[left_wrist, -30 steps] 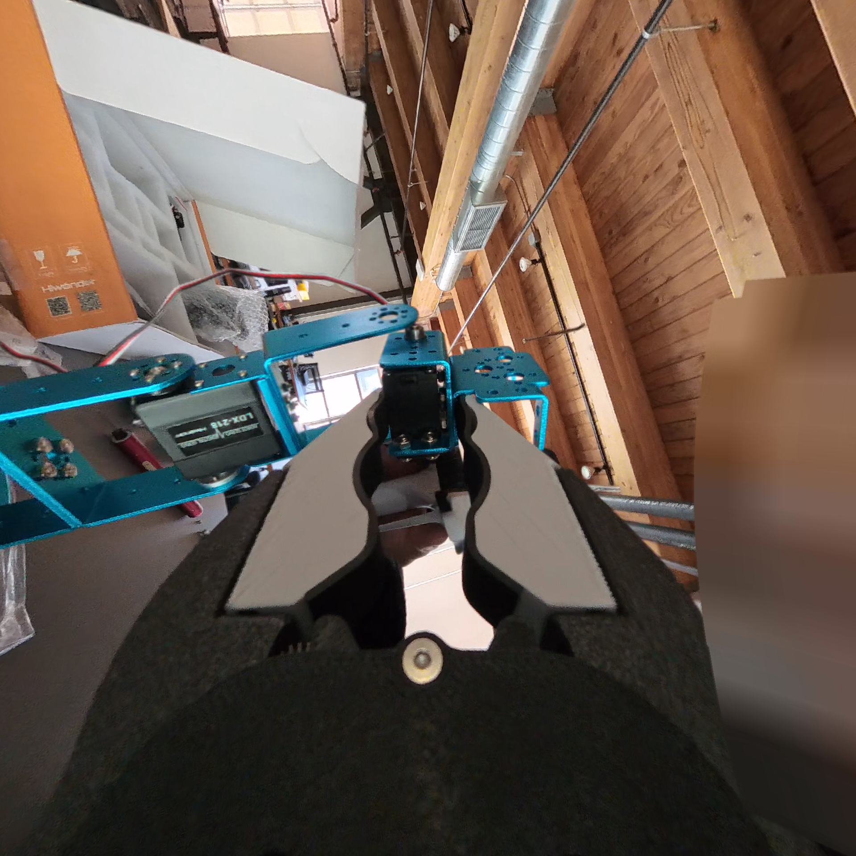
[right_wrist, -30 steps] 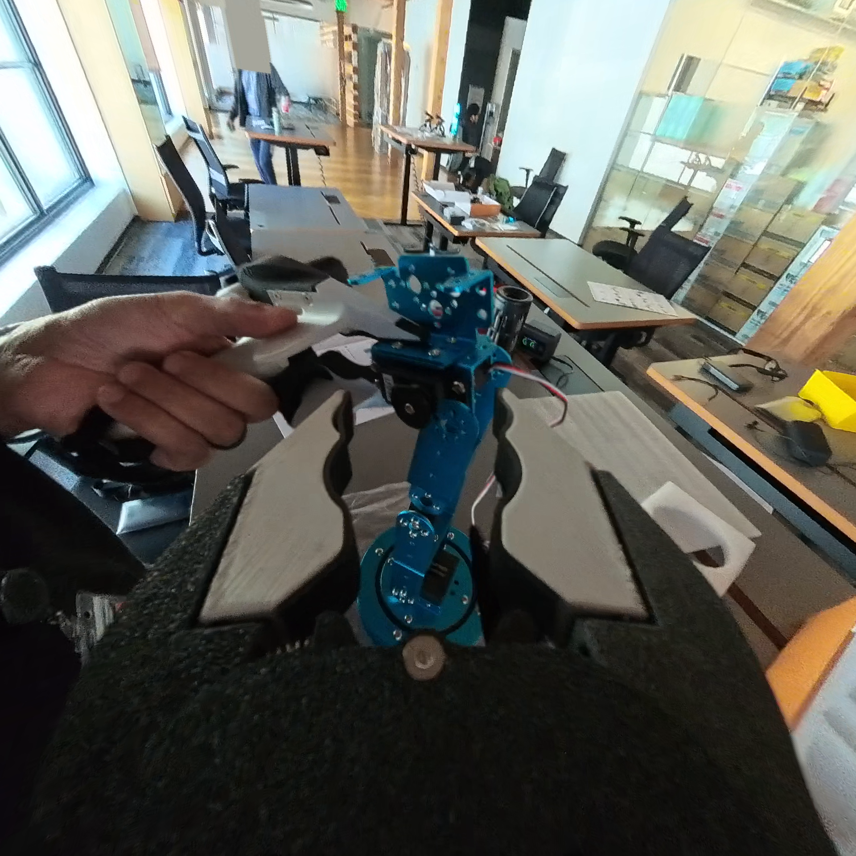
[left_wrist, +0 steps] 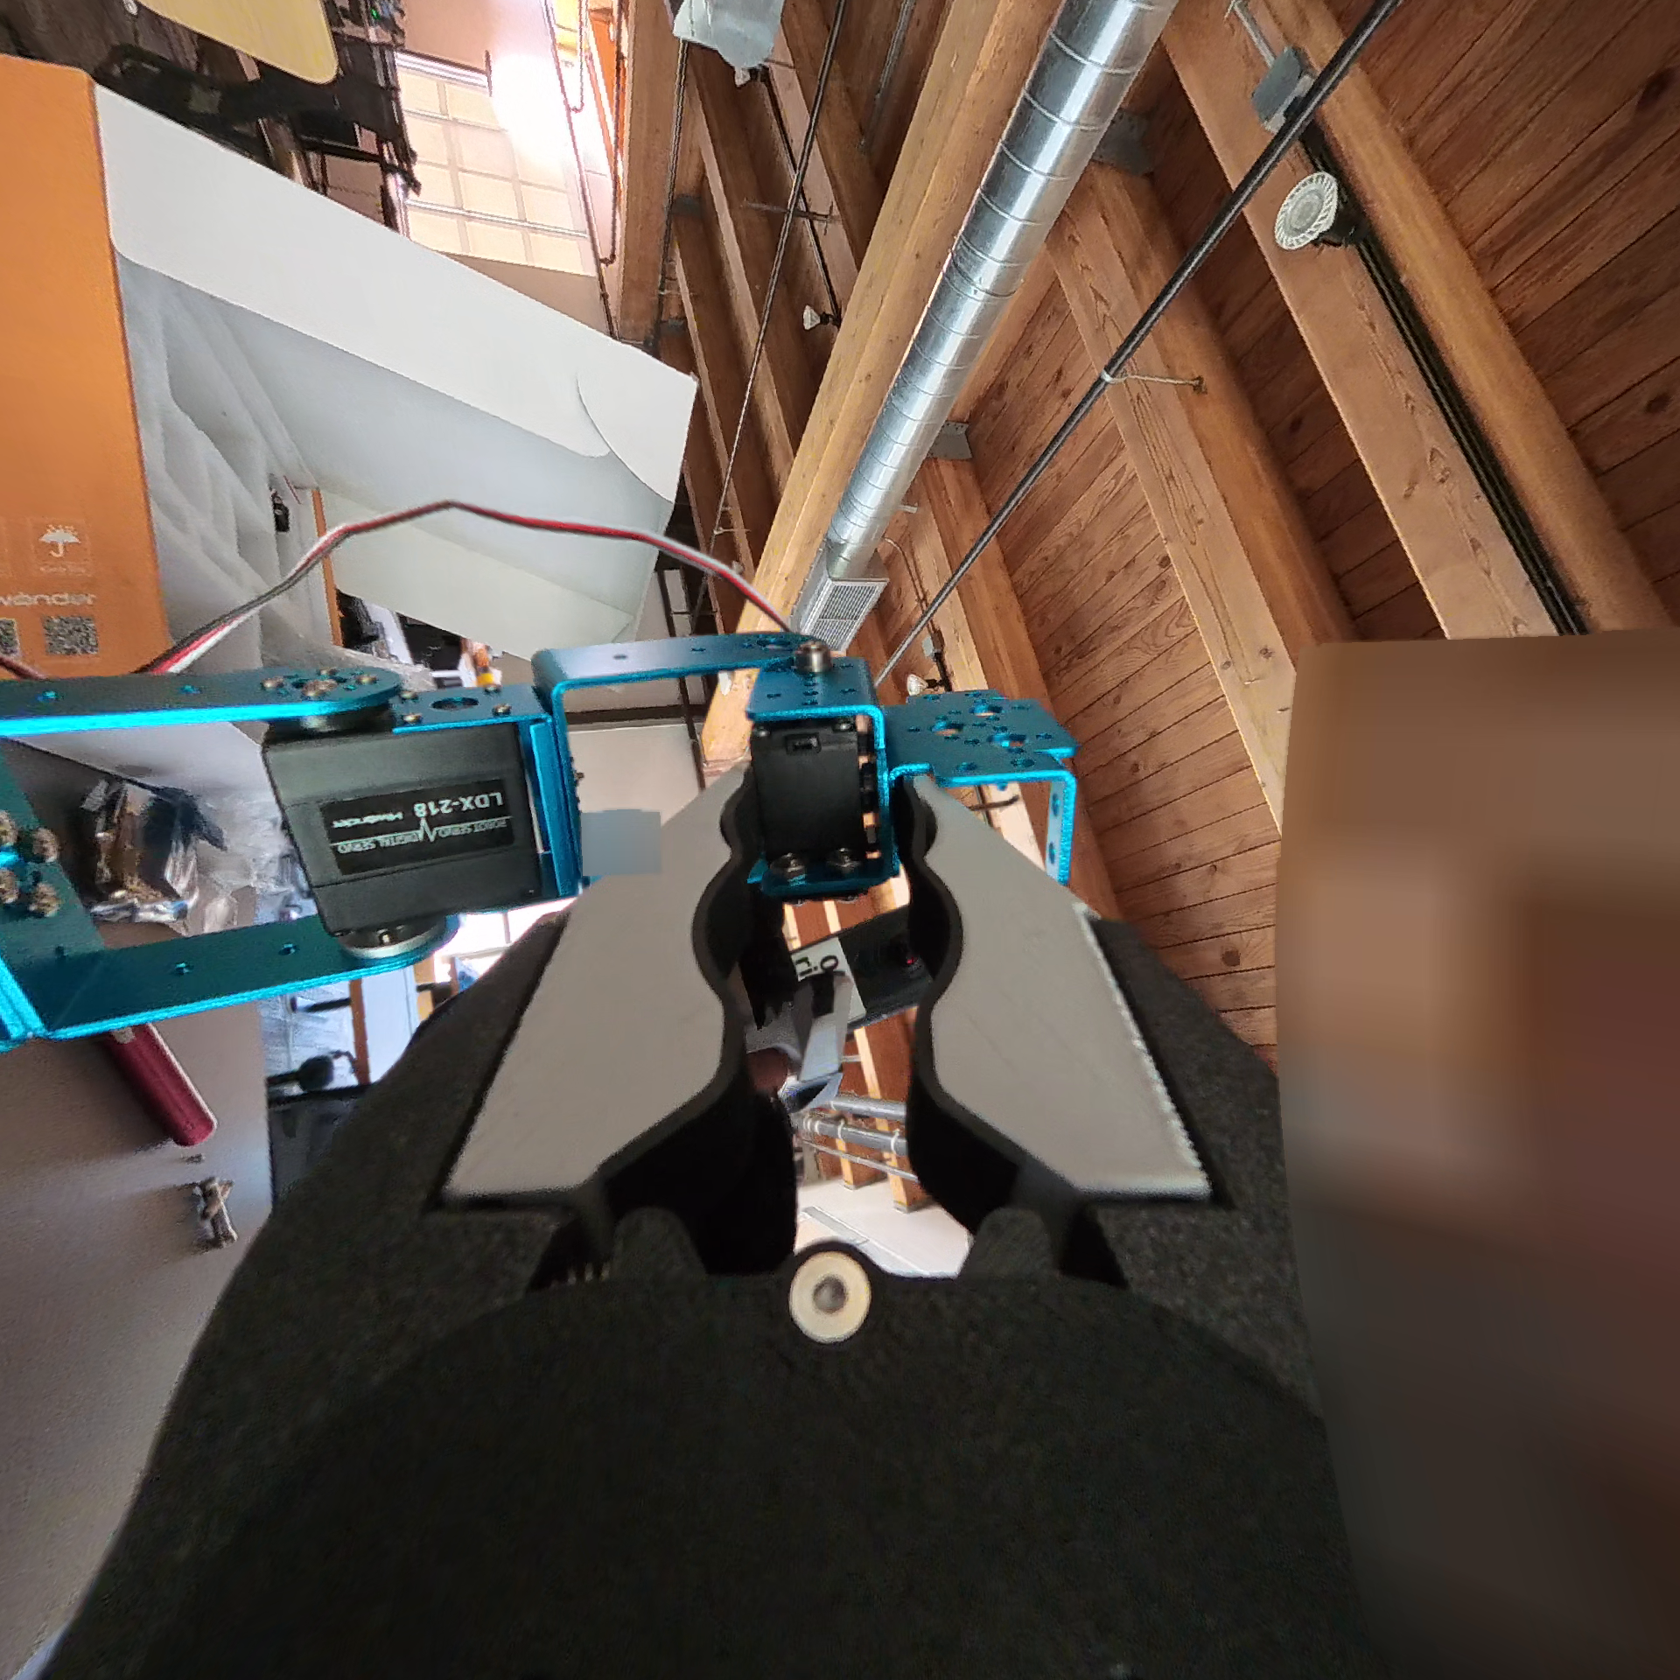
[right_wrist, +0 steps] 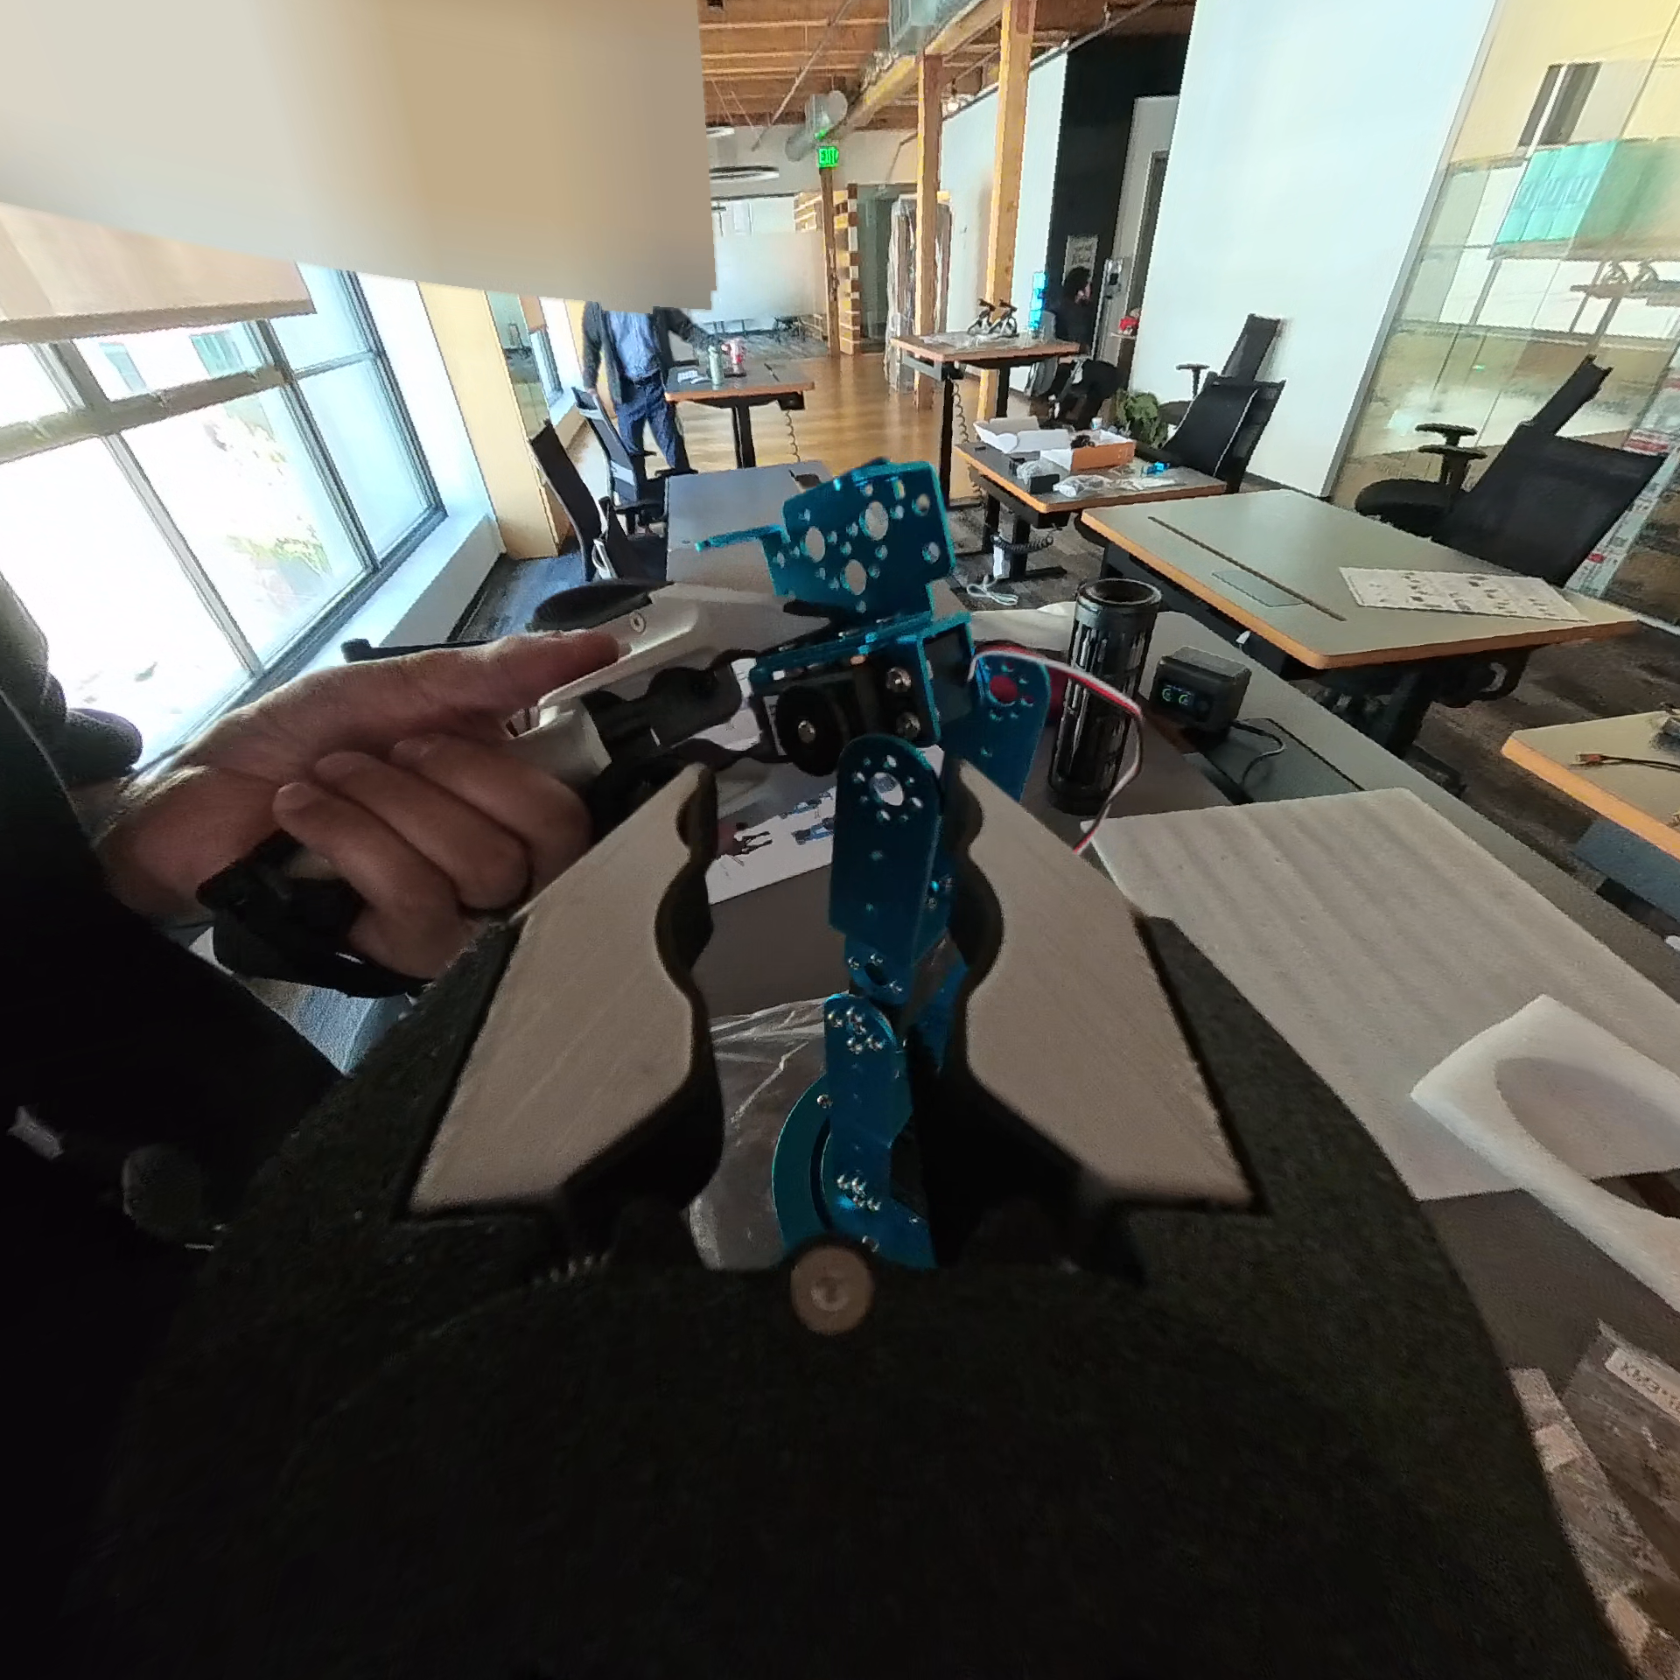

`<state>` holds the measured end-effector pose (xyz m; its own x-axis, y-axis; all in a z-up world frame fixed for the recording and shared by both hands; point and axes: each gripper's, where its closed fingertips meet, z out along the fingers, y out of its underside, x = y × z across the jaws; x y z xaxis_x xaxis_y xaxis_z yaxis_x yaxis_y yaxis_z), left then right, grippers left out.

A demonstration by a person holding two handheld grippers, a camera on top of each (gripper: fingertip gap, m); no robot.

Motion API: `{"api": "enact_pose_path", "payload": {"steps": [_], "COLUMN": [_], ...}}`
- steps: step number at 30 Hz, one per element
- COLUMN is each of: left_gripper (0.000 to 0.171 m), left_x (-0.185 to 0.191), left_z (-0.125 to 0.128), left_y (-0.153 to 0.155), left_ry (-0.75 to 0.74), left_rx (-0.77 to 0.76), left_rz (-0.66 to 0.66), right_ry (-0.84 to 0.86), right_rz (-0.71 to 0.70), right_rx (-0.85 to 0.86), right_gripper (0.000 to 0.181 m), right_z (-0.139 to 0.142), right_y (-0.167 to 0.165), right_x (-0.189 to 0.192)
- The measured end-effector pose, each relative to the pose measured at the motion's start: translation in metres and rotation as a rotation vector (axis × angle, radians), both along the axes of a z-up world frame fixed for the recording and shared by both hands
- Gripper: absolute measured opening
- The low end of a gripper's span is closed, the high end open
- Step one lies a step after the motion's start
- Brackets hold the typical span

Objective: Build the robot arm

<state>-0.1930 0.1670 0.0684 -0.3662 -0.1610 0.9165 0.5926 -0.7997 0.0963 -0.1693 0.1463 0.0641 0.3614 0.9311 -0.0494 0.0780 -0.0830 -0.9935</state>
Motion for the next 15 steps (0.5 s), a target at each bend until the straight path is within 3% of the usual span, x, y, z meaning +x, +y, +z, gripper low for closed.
{"api": "enact_pose_path", "payload": {"steps": [3, 7, 11, 15], "left_gripper": [0.028, 0.028, 0.028, 0.028], "left_x": [0.0, -0.001, -0.002, -0.005], "left_z": [0.0, 0.0, 0.0, 0.0], "left_y": [0.001, 0.002, 0.003, 0.004], "left_ry": [0.025, 0.03, 0.053, 0.036], "left_rx": [0.015, 0.022, 0.027, 0.013], "left_rz": [0.031, 0.079, 0.118, 0.156], "right_ry": [0.008, -0.008, 0.017, -0.017], "right_rz": [0.011, 0.031, 0.001, 0.022], "right_rx": [-0.031, -0.004, 0.0, 0.034], "right_gripper": [0.034, 0.035, 0.02, 0.019], "right_z": [-0.001, -0.001, 0.0, -0.001], "right_y": [0.006, 0.005, 0.013, 0.012], "right_x": [0.004, 0.005, 0.006, 0.004]}}
